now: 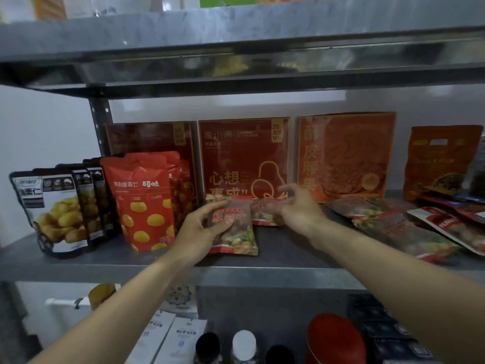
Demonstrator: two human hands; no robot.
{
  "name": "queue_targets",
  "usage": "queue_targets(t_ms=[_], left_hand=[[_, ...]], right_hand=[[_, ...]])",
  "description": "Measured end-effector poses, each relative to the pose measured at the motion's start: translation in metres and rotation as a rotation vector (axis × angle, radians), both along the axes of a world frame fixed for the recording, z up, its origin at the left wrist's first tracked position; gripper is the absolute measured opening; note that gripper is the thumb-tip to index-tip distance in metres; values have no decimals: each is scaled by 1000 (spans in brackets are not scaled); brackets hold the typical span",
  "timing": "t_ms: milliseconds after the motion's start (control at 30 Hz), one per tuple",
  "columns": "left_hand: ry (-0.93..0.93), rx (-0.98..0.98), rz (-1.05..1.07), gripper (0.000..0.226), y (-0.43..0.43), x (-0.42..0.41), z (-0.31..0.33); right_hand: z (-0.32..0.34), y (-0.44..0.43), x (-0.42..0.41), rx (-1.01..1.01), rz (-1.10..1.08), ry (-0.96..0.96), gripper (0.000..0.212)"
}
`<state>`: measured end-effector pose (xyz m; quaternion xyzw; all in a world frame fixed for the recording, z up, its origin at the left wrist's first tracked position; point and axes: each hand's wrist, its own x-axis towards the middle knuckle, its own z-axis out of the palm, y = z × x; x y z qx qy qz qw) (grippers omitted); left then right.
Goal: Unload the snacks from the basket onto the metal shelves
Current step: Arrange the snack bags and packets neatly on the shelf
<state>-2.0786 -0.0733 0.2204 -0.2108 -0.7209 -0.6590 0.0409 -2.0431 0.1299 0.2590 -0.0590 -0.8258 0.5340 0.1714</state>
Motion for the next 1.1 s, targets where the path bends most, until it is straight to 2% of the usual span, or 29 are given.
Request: queue_targets(t_ms=[133, 233, 300, 367, 433, 533, 667, 800, 1100], left_hand=[[-1, -169, 5, 37, -5, -4, 2], [48, -326, 39, 34, -9, -4, 0], [82, -441, 107, 34, -11, -5, -2], [114, -529, 188, 34, -12, -5, -4], [147, -561, 244, 33, -12, -6, -6], [165, -545, 288, 33, -12, -6, -8], [256, -592, 303, 36, -14, -4, -10], [369, -692, 340, 39, -19, -2, -12], [418, -729, 367, 41, -18, 0, -18]], right_hand=[[7, 54, -8, 404, -300, -12, 38], [14, 90, -5, 679, -398, -207, 41], [14, 109, -6, 758, -399, -369, 48], [12, 117, -5, 862, -311, -504, 52], [11, 117, -5, 996, -209, -553, 51], [12, 108, -5, 1025, -196, -508, 49], [4, 85, -13, 980, -185, -444, 75], [-4, 62, -21, 988, -116, -371, 74], [-24, 49, -19, 1074, -154, -295, 79]])
